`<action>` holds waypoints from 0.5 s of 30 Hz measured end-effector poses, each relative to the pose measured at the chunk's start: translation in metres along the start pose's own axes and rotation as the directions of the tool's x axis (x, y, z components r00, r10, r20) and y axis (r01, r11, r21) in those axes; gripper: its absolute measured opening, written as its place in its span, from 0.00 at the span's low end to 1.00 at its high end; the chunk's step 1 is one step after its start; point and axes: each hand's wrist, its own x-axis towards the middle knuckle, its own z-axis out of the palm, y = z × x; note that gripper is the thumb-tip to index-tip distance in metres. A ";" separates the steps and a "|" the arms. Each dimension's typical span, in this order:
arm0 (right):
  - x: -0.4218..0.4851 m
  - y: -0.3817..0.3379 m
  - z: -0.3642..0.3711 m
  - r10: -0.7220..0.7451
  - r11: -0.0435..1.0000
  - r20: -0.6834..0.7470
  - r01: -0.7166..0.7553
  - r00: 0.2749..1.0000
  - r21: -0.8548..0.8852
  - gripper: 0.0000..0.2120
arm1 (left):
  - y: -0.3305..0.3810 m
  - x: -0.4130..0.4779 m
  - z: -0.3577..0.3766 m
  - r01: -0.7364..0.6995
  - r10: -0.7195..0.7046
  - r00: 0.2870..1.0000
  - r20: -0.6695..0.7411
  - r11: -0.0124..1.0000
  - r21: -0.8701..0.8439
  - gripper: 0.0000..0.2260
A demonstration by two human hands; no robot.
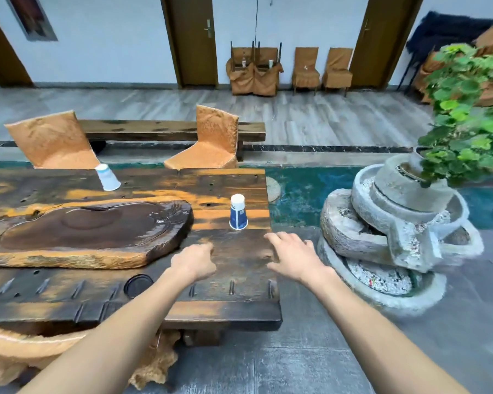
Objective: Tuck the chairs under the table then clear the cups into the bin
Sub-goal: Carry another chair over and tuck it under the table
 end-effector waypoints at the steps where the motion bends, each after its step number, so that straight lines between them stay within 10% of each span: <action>1: 0.001 0.019 -0.005 -0.009 1.000 -0.022 0.009 1.000 -0.002 0.35 | 0.016 0.000 0.000 0.021 -0.022 1.000 -0.021 1.000 -0.010 0.19; 15: 0.080 0.151 -0.064 -0.074 0.993 -0.115 0.083 0.991 0.082 0.40 | 0.146 0.072 -0.045 0.133 -0.144 0.913 -0.382 0.990 -0.057 0.21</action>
